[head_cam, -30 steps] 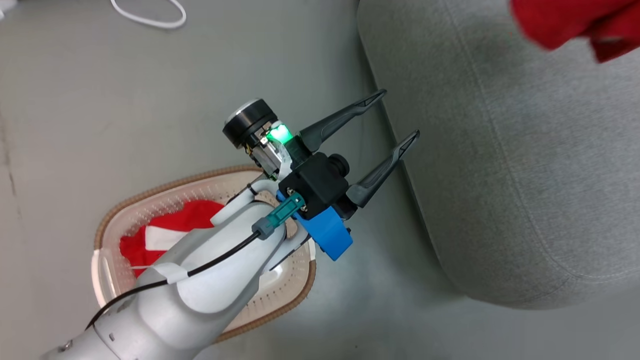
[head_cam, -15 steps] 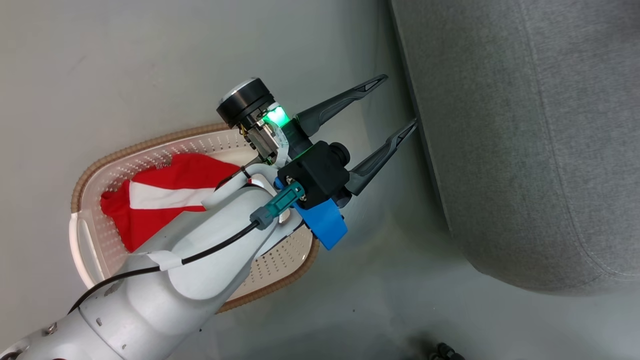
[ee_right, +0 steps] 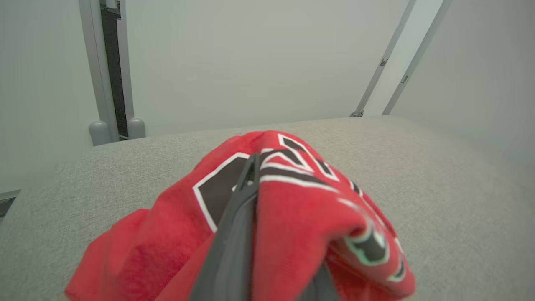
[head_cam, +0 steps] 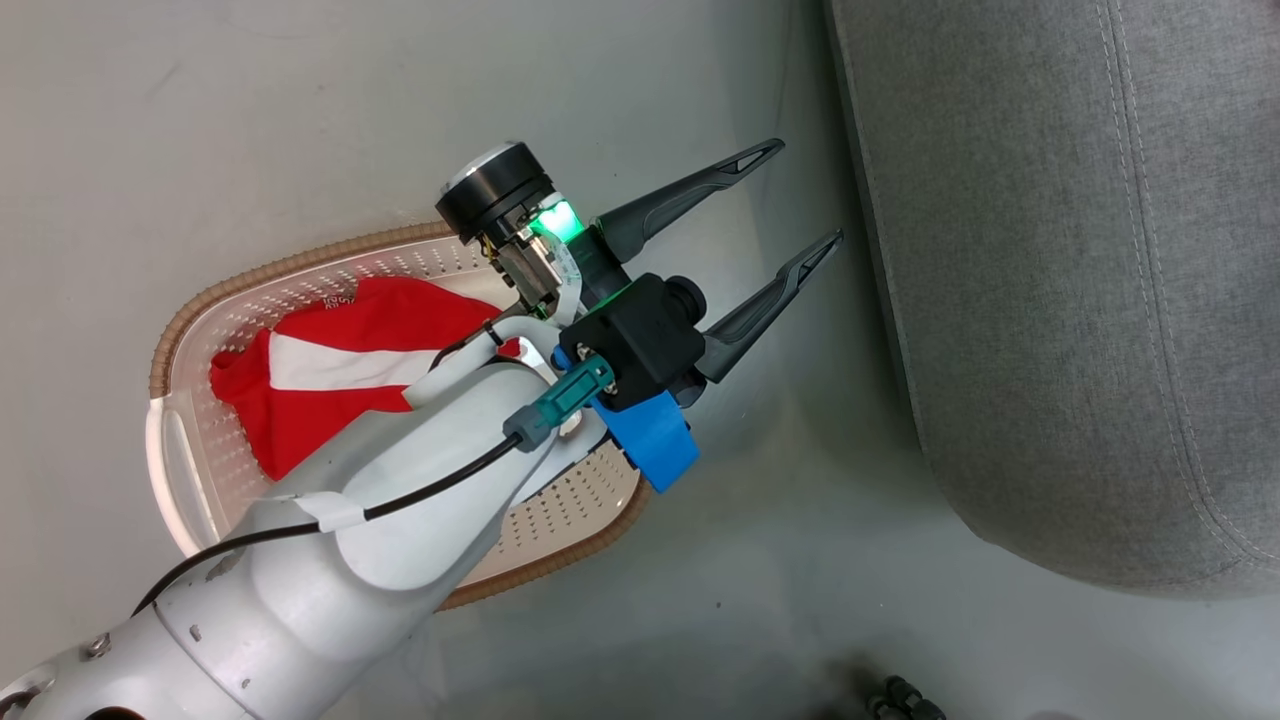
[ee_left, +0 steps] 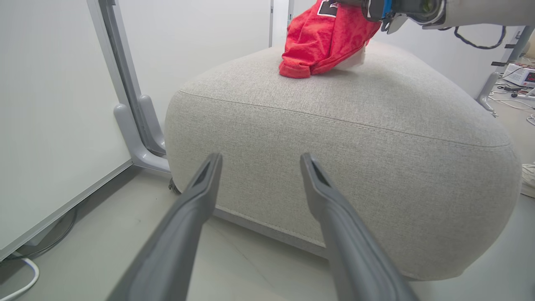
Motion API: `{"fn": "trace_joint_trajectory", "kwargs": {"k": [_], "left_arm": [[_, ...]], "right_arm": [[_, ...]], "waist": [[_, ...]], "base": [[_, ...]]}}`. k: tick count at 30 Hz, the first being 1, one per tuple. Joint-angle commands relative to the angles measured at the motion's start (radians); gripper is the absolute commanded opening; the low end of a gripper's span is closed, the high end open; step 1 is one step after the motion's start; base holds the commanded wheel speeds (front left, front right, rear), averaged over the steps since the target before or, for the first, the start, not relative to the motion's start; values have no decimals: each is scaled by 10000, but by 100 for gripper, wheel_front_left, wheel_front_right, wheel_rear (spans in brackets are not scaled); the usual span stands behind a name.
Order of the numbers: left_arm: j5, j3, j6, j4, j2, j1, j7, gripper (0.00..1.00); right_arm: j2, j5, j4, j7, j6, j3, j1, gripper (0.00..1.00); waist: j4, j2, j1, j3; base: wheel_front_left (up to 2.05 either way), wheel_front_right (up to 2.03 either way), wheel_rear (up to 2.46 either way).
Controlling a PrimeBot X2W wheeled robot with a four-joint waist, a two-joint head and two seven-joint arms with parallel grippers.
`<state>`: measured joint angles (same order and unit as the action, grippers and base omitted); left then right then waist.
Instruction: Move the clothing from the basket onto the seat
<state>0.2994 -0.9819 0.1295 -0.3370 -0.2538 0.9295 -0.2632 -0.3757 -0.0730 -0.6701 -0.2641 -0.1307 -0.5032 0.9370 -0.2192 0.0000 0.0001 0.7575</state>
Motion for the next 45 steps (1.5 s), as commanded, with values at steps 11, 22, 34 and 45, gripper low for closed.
{"fn": "trace_joint_trajectory", "kwargs": {"k": [11,22,34,45], "left_arm": [[24,302,-39,-88,-15,-323,-23,100],[123,1068,-247,92,155,-1325,-25,100],[114,3012,-719,486,131,-3094,-25,100],[-178,5107,-894,812,358,-4840,-23,100]], "right_arm": [[544,80,-403,-6,-1,-116,-801,100],[1282,158,864,-4,-1,-59,-3234,100],[2218,-156,3840,-4,-1,1776,-5073,100],[2628,-199,5301,-5,-1,3493,-6025,100]], "waist": [[-148,0,-1,-783],[-276,0,-1,-2162],[101,0,-1,-3685],[1493,0,-1,-4980]], "base": [[0,0,0],[0,0,0],[0,0,0],[0,0,0]]}}
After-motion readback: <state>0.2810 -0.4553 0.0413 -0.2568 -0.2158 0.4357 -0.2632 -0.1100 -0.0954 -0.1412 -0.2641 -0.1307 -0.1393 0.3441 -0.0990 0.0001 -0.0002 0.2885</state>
